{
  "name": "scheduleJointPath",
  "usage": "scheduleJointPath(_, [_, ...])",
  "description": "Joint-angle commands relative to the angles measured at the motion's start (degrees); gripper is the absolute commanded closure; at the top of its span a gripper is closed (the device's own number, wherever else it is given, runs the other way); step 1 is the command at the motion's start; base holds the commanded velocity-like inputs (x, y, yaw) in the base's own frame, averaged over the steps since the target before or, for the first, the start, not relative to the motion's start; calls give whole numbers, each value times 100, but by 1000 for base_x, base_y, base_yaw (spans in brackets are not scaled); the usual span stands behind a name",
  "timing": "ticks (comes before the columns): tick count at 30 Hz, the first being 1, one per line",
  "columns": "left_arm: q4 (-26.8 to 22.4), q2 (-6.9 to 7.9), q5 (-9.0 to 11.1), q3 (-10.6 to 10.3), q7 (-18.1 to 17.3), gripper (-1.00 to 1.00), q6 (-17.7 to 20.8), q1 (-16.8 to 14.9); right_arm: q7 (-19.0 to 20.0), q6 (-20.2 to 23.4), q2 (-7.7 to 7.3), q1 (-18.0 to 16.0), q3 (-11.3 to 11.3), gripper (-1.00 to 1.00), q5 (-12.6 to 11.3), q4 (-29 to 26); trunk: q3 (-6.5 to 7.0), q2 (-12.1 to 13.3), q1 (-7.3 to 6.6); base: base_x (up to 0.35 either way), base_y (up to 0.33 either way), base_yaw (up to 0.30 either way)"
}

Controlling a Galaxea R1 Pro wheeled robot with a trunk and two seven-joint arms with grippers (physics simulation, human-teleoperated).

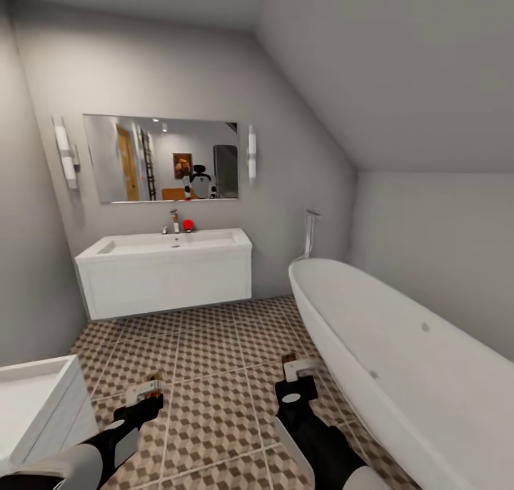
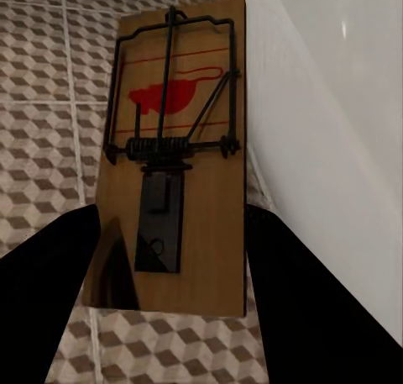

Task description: Take the four mousetraps from the cabinet in the bathroom and place them on the bathroom floor. Make sure all four end up on the same floor surface, and ensure that at least two of them are either under or directly next to the same bathroom sink.

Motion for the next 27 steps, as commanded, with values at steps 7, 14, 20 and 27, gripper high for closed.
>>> scheduleJointPath(7, [3, -1, 16, -48, 33, 100, -16, -5, -46, 32, -5, -6, 26, 100, -36, -7, -7, -4, 3, 323, 0, 270])
scheduleJointPath(14, [3, -4, 16, -48, 33, 100, -15, -5, -34, 25, -5, -6, 26, 100, -36, -7, -7, -4, 3, 323, 0, 178])
scheduleJointPath(20, [3, -10, 16, -48, 33, 100, -9, -5, -31, 18, -5, -6, 25, 100, -36, -7, -7, -4, 3, 323, 0, 10])
scheduleJointPath(27, [3, -10, 16, -48, 27, 100, -8, -5, -35, 18, -11, -6, 23, 100, -31, -7, -7, -4, 3, 323, 0, 1])
